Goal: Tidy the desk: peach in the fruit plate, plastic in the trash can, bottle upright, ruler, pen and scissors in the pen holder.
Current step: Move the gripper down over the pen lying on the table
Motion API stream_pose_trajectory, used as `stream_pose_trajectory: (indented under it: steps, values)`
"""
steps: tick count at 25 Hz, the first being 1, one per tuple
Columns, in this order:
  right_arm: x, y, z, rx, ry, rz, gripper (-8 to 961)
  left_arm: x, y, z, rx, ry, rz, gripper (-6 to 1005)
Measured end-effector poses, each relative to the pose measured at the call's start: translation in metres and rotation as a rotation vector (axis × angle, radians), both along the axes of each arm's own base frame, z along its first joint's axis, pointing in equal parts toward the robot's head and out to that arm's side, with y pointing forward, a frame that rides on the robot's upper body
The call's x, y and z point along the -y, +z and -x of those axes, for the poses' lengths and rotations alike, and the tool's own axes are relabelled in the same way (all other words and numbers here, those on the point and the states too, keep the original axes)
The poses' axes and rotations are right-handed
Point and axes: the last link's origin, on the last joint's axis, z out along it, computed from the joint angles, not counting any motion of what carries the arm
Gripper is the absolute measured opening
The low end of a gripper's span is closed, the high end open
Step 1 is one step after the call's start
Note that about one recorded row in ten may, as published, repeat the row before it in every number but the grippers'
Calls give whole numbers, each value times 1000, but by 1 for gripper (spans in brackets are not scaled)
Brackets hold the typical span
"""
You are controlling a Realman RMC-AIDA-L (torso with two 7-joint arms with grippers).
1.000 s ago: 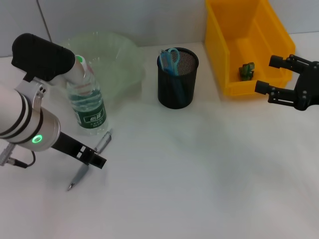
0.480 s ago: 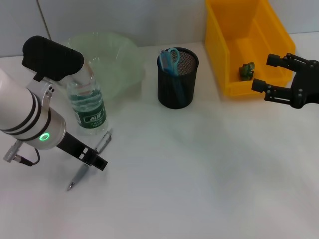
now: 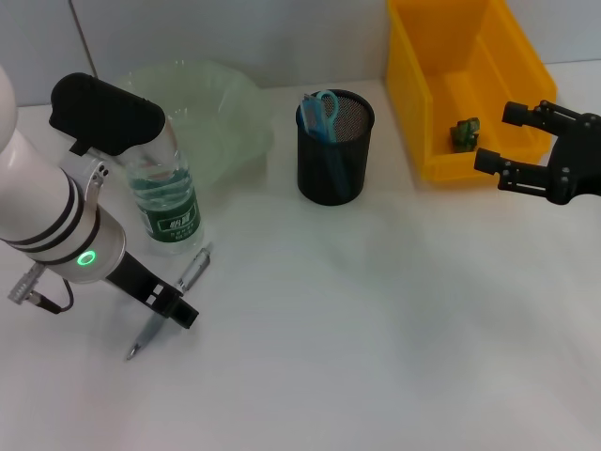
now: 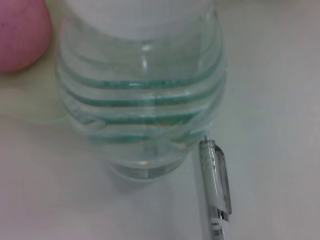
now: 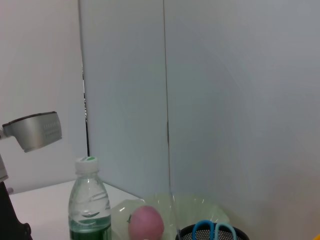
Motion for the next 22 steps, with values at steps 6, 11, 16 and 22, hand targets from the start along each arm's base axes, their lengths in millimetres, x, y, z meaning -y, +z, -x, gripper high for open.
stream_pose_trajectory:
  steps: [6, 11, 16, 22]
  values:
    - [0, 0, 0, 1, 1, -4, 831, 0, 0, 0, -10, 7, 9, 804]
    - [0, 0, 0, 2, 1, -5, 831, 0, -2, -2, -14, 6, 18, 800]
    - [5, -4, 3, 15, 29, 66, 831, 0, -2, -4, -16, 4, 25, 778]
    - [6, -2, 4, 67, 14, 177, 831, 0, -2, -6, -14, 3, 31, 720]
